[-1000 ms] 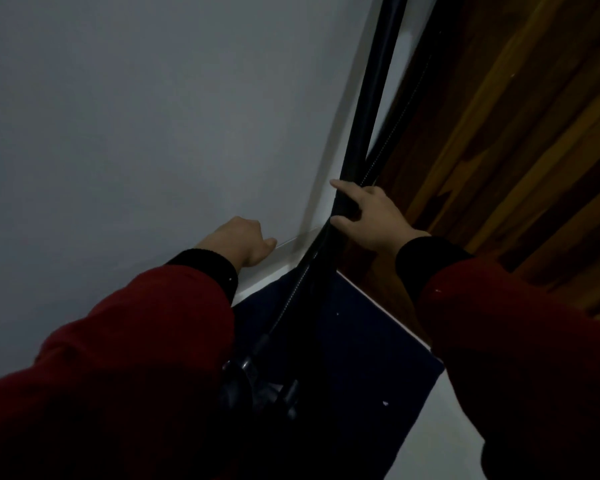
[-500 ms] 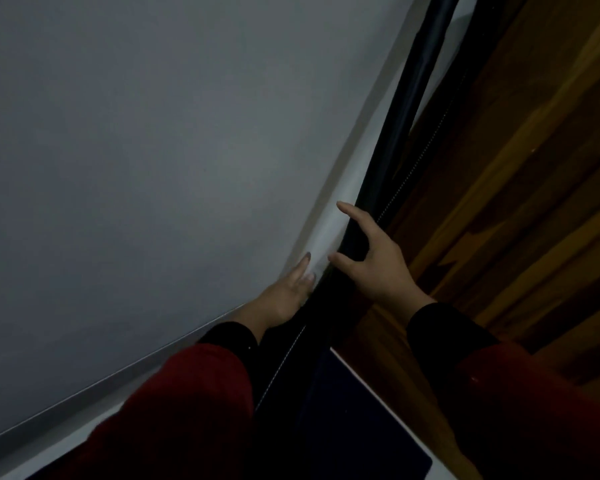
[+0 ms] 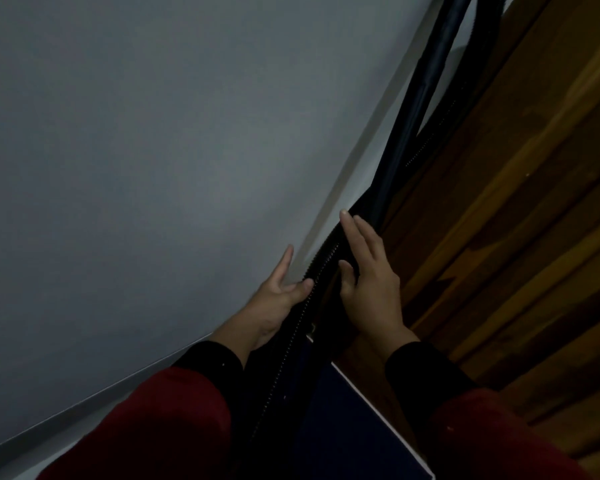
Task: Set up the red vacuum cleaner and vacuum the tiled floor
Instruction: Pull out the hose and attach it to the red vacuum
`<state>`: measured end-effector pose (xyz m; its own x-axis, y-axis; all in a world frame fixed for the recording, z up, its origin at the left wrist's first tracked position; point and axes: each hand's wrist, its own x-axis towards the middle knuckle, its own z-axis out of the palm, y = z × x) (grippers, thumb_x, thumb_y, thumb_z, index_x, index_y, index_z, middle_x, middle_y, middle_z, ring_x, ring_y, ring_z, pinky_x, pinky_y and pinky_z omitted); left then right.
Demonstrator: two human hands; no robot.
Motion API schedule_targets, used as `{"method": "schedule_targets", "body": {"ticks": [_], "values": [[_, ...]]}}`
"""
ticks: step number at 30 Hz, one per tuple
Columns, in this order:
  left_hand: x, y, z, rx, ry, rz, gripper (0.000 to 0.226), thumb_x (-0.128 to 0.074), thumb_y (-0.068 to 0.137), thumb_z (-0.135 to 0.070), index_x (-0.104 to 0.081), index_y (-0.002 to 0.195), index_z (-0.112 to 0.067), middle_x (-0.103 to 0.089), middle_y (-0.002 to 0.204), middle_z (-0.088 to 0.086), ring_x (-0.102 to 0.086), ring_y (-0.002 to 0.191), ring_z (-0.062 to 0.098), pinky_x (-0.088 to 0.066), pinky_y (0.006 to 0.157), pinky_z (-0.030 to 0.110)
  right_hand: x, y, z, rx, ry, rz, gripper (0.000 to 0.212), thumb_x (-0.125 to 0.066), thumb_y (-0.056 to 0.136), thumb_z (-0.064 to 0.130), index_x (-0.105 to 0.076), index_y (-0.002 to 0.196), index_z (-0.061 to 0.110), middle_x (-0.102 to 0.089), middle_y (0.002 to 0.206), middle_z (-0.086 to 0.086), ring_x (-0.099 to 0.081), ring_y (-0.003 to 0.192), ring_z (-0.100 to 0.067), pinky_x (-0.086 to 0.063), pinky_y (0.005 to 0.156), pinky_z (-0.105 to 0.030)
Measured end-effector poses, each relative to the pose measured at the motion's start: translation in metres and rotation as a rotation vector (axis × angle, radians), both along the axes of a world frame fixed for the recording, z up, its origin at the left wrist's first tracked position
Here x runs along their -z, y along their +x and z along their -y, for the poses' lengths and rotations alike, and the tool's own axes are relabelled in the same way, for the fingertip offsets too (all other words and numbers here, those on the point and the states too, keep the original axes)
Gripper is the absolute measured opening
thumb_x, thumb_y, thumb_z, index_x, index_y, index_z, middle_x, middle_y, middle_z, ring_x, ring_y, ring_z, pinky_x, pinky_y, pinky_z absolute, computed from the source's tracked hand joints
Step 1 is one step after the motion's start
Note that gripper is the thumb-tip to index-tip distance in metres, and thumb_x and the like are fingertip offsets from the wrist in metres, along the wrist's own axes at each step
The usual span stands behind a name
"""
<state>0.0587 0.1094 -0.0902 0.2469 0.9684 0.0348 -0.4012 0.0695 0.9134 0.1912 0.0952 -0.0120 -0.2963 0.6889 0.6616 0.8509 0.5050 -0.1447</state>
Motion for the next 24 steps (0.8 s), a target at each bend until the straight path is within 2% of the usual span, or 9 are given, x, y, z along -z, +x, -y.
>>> {"method": "schedule_targets", "body": {"ticks": [3,6,8,10,12,14,16,20,24], "values": [[-0.004,-0.008,0.008,0.000,-0.009,0.042,0.090,-0.066,0.074,-0.038,-0.011,0.143,-0.056,-0.034,0.151,0.016,-0.033,0.137,0.016,-0.017,0.117,0.034,-0.011,0.002,0.004,-0.044,-0.064,0.004,0.075,-0.058,0.095,0.020,-0.008,0.144,0.048,-0.037,0.144,0.005,-0.037,0.110,0.004,-0.051,0.088,-0.033],[-0.010,-0.017,0.015,0.012,0.008,0.076,0.094,-0.074,0.064,-0.047,-0.017,0.137,-0.064,-0.030,0.153,0.016,-0.030,0.141,0.020,-0.017,0.118,0.045,-0.021,-0.003,0.006,-0.027,-0.191,-0.011,0.067,-0.054,0.094,0.044,-0.006,0.140,0.057,-0.041,0.135,0.005,-0.045,0.114,-0.008,-0.041,0.089,-0.028],[-0.015,-0.021,0.020,0.025,0.022,0.070,0.091,-0.073,0.065,-0.049,-0.018,0.136,-0.065,-0.027,0.155,0.014,-0.025,0.143,0.021,-0.014,0.118,0.047,-0.025,-0.009,0.006,-0.004,-0.315,-0.040,0.069,-0.054,0.090,0.054,-0.007,0.140,0.059,-0.046,0.125,0.004,-0.048,0.114,-0.013,-0.037,0.088,-0.025],[-0.019,-0.024,0.025,0.043,0.034,0.062,0.088,-0.069,0.070,-0.045,-0.016,0.138,-0.062,-0.024,0.157,0.012,-0.021,0.144,0.020,-0.013,0.119,0.047,-0.028,-0.014,0.004,-0.026,-0.436,-0.102,0.076,-0.058,0.084,0.060,-0.007,0.141,0.061,-0.048,0.130,0.005,-0.046,0.123,-0.015,-0.036,0.097,-0.028],[-0.022,-0.023,0.027,0.084,0.065,0.045,0.089,-0.069,0.072,-0.041,-0.014,0.140,-0.059,-0.021,0.158,0.011,-0.020,0.144,0.018,-0.013,0.119,0.043,-0.030,-0.018,-0.001,-0.086,-0.533,-0.196,0.082,-0.063,0.081,0.058,-0.007,0.140,0.061,-0.035,0.151,0.008,-0.031,0.139,-0.015,-0.019,0.115,-0.037],[-0.026,-0.022,0.031,0.105,0.086,0.032,0.089,-0.067,0.076,-0.034,-0.011,0.143,-0.054,-0.021,0.158,0.012,-0.020,0.143,0.014,-0.014,0.117,0.034,-0.030,-0.020,-0.004,-0.123,-0.582,-0.242,0.088,-0.069,0.081,0.049,-0.009,0.145,0.053,-0.020,0.158,0.015,-0.017,0.144,-0.009,0.004,0.110,-0.027],[-0.026,-0.019,0.033,0.090,0.096,-0.009,0.086,-0.062,0.083,-0.025,-0.008,0.146,-0.048,-0.021,0.157,0.013,-0.020,0.141,0.010,-0.018,0.110,0.028,-0.026,-0.021,-0.008,-0.114,-0.548,-0.253,0.089,-0.074,0.081,0.041,-0.015,0.147,0.049,-0.020,0.156,0.018,-0.016,0.143,-0.008,0.006,0.100,-0.024],[-0.022,-0.020,0.041,0.047,0.120,-0.154,0.081,-0.059,0.091,-0.020,-0.007,0.148,-0.046,-0.020,0.158,0.008,-0.018,0.144,0.011,-0.022,0.112,0.032,-0.014,-0.020,-0.010,-0.060,-0.448,-0.253,0.085,-0.076,0.077,0.036,-0.025,0.143,0.053,-0.033,0.151,0.015,-0.023,0.139,-0.012,0.003,0.100,-0.026],[-0.003,-0.046,0.066,0.134,0.061,-0.271,0.077,-0.058,0.090,-0.022,-0.011,0.147,-0.043,-0.041,0.148,-0.001,-0.045,0.129,0.012,-0.040,0.098,0.026,-0.014,-0.019,-0.008,-0.080,-0.451,-0.236,0.085,-0.077,0.077,0.034,-0.026,0.143,0.051,-0.031,0.153,0.011,-0.019,0.141,-0.017,0.004,0.098,-0.025]]}}
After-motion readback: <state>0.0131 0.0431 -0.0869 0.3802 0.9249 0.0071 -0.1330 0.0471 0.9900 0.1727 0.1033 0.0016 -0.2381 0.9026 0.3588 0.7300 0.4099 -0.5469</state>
